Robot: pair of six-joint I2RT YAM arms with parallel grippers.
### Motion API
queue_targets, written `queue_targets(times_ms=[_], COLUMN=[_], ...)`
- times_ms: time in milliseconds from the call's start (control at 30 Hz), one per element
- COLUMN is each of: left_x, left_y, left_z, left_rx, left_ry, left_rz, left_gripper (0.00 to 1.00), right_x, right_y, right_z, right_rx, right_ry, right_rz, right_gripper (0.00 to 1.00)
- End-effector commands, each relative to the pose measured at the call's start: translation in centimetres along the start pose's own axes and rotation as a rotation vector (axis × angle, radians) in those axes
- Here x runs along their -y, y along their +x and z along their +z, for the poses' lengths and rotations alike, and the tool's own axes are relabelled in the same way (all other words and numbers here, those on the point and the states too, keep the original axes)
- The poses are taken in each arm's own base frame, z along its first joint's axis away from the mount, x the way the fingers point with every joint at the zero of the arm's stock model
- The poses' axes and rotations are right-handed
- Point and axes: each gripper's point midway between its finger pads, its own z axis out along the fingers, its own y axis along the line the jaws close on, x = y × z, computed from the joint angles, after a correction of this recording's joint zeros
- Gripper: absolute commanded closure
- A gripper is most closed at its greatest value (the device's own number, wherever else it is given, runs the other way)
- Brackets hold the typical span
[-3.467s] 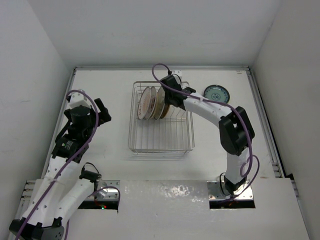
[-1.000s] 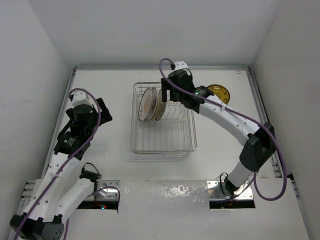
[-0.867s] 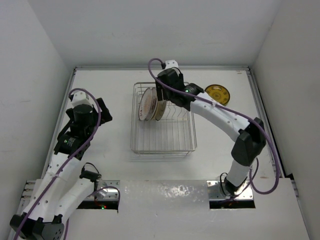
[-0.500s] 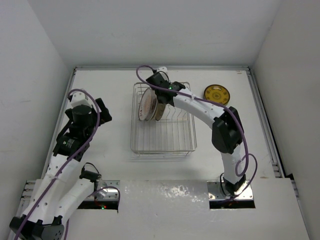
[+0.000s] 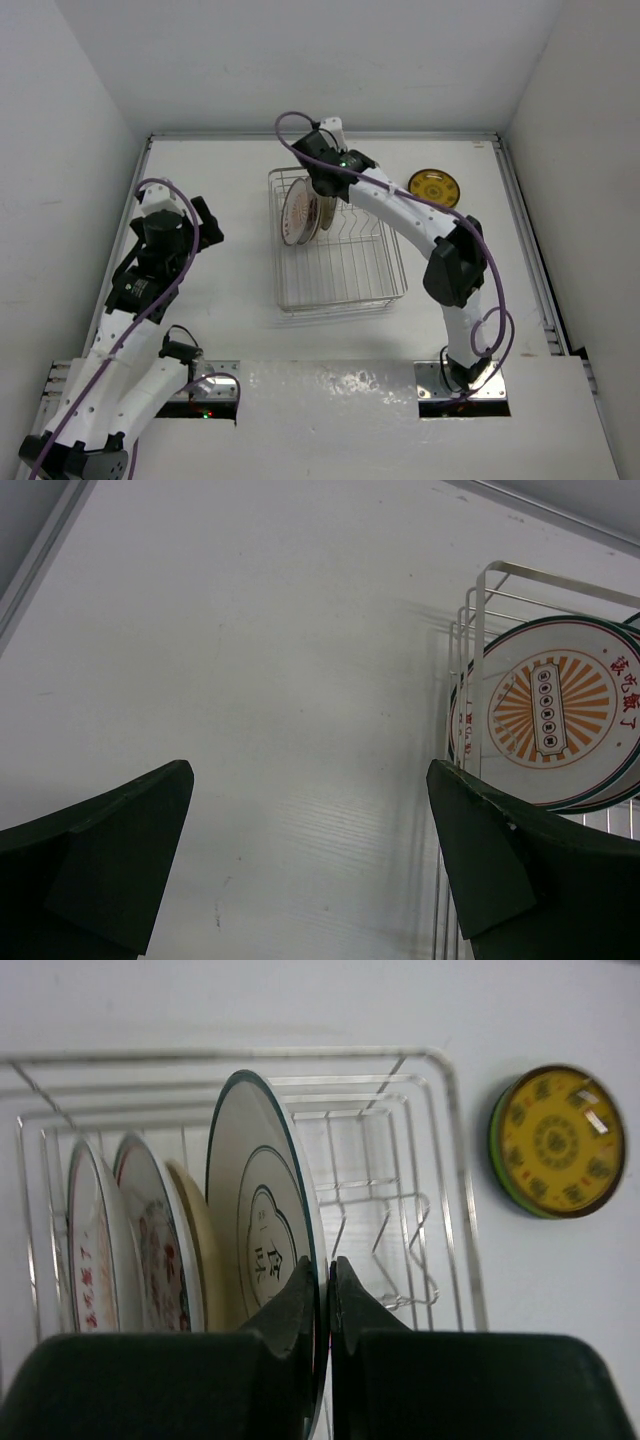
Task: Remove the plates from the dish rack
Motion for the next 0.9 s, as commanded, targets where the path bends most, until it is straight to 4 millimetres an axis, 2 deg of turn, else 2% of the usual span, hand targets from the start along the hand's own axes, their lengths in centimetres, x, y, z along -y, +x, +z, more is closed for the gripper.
queue_targets(times_ms=[0, 33, 67, 167, 200, 233, 267, 300, 333, 367, 400, 433, 467, 500, 533, 567, 633, 700, 733, 767, 800, 867], left_x=[0.4, 0.5, 0.6, 2.4, 4.1, 5.1, 6.3, 9.0, 10.5, 12.2, 14.0, 16.0, 16.5, 17.5, 18.3, 19.0, 19.8, 20.2, 20.2, 19.9, 19.7, 19.7], left_y=[-1.3, -1.4, -1.5, -1.9, -2.4, -2.7, -2.9, -3.7, -3.8, -5.1, -4.8, -5.0, -5.4, -5.1, -4.6, -4.7, -4.4, -4.3, -3.9, -3.6, -3.3, -2.7], left_z=[-0.1, -0.1, -0.3, -0.9, -1.5, -1.9, -2.2, -3.4, -3.6, -4.2, -5.2, -5.6, -5.2, -5.6, -4.9, -4.9, -4.2, -3.8, -3.3, -2.8, -2.5, -2.4], left_rx=[0.041, 0.042, 0.043, 0.028, 0.021, 0.019, 0.008, 0.006, -0.014, 0.013, -0.022, -0.049, -0.043, -0.077, -0.113, -0.129, -0.15, -0.158, -0.173, -0.185, -0.193, -0.207], left_ry=[0.017, 0.024, 0.033, 0.128, 0.216, 0.273, 0.332, 0.481, 0.551, 0.641, 0.757, 0.859, 0.866, 0.935, 0.959, 0.986, 0.998, 0.999, 0.984, 0.96, 0.942, 0.945], left_rz=[-0.004, -0.006, -0.007, -0.016, -0.023, -0.025, -0.032, -0.036, -0.045, -0.055, -0.055, -0.073, -0.091, -0.097, -0.108, -0.129, -0.139, -0.144, -0.144, -0.141, -0.138, -0.126], left_gripper=[0.0, 0.0, 0.0, 0.0, 0.0, 0.0, 0.0, 0.0, 0.0, 0.0, 0.0, 0.0, 0.0, 0.0, 0.0, 0.0, 0.01, 0.05, 0.08, 0.16, 0.17, 0.28], right_x=[3.6, 4.6, 6.0, 9.0, 10.3, 10.6, 10.3, 11.3, 10.7, 9.2, 9.1, 7.8, 6.7, 4.9, 3.6, 2.7, 1.2, 0.7, 0.4, 0.3, 0.2, 0.4], right_y=[-7.8, -8.2, -9.9, -11.2, -12.2, -11.2, -11.1, -12.0, -10.8, -10.6, -11.2, -10.0, -9.8, -10.1, -8.6, -8.3, -7.3, -7.8, -6.9, -7.0, -6.9, -7.7], right_z=[-4.9, -5.4, -6.7, -9.1, -11.1, -11.1, -11.7, -13.9, -13.7, -14.4, -16.4, -16.2, -16.9, -19.0, -18.9, -19.6, -21.1, -22.1, -22.5, -22.8, -22.8, -23.8], right_rx=[0.185, 0.185, 0.228, 0.267, 0.307, 0.295, 0.3, 0.347, 0.327, 0.319, 0.354, 0.332, 0.335, 0.355, 0.326, 0.33, 0.337, 0.369, 0.359, 0.37, 0.375, 0.422], right_ry=[0.08, 0.108, 0.147, 0.217, 0.199, 0.191, 0.132, 0.069, 0.019, -0.103, -0.191, -0.267, -0.352, -0.518, -0.591, -0.663, -0.806, -0.883, -0.926, -0.947, -0.962, -1.004], right_rz=[0.114, 0.096, 0.123, 0.124, 0.166, 0.139, 0.147, 0.198, 0.177, 0.175, 0.205, 0.171, 0.16, 0.163, 0.142, 0.145, 0.18, 0.23, 0.232, 0.246, 0.269, 0.295], right_gripper=[1.0, 1.0, 1.0, 1.0, 1.0, 1.0, 1.0, 1.0, 1.0, 1.0, 1.0, 1.0, 1.0, 1.0, 1.0, 1.0, 1.0, 1.0, 1.0, 1.0, 1.0, 1.0])
